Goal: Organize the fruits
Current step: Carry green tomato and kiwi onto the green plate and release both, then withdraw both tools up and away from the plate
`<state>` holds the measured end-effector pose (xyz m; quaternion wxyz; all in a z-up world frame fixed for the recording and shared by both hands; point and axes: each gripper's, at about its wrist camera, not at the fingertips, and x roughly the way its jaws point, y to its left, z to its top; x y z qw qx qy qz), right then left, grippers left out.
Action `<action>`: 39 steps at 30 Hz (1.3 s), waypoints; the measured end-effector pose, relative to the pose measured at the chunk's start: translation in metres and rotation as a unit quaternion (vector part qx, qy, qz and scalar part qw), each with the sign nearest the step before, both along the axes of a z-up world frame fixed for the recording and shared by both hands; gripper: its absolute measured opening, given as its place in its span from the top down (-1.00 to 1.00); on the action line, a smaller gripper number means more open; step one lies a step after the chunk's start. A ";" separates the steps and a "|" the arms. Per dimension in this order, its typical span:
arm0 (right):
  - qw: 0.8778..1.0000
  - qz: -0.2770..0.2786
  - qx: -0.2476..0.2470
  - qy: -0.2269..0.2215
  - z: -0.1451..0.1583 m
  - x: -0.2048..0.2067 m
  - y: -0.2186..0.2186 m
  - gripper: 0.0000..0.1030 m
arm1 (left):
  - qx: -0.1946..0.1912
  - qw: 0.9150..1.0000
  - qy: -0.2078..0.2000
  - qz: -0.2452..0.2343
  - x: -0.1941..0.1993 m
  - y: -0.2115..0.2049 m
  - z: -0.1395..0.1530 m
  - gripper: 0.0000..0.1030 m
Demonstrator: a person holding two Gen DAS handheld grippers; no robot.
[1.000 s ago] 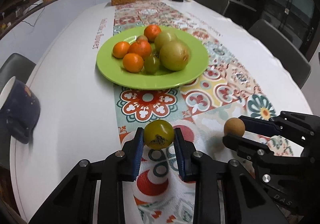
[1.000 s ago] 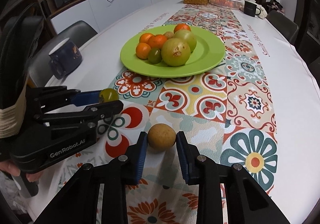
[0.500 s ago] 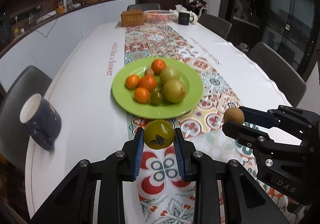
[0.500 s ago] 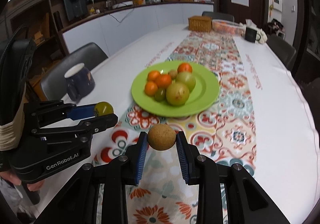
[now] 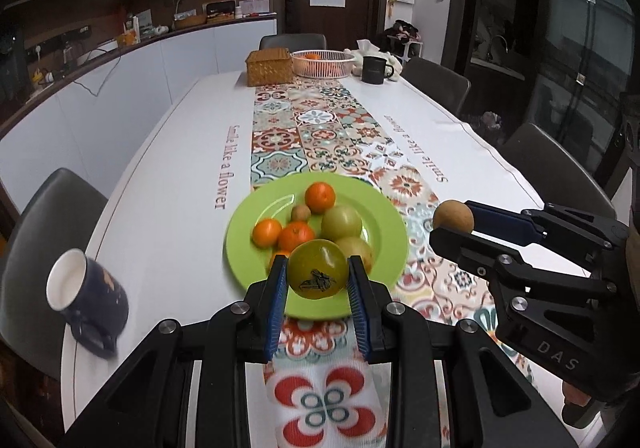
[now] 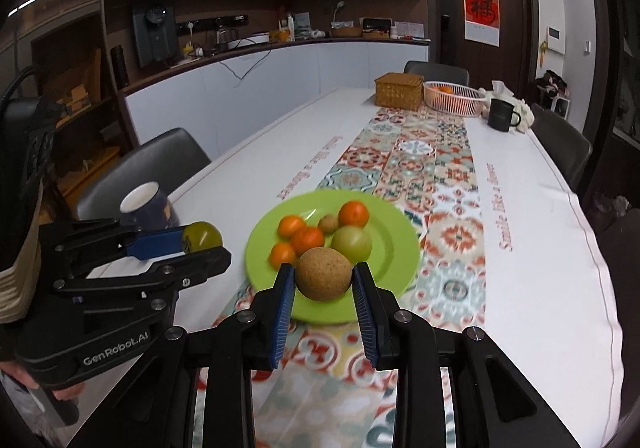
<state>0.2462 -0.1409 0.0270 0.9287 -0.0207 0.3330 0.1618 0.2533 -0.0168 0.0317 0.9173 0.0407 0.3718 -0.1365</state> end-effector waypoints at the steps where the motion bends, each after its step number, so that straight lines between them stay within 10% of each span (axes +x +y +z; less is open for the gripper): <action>1: 1.000 0.000 0.000 0.000 0.000 0.005 -0.001 0.40 | -0.001 1.000 0.001 0.000 0.005 -0.001 0.000 0.43; 20: 0.999 -0.003 -0.012 0.051 -0.046 0.112 -0.017 0.40 | 0.006 0.999 0.049 -0.001 0.099 -0.020 -0.044 0.43; 39: 0.997 -0.002 -0.012 0.072 -0.078 0.138 -0.020 0.16 | 0.017 0.998 0.051 0.023 0.110 -0.015 -0.060 0.18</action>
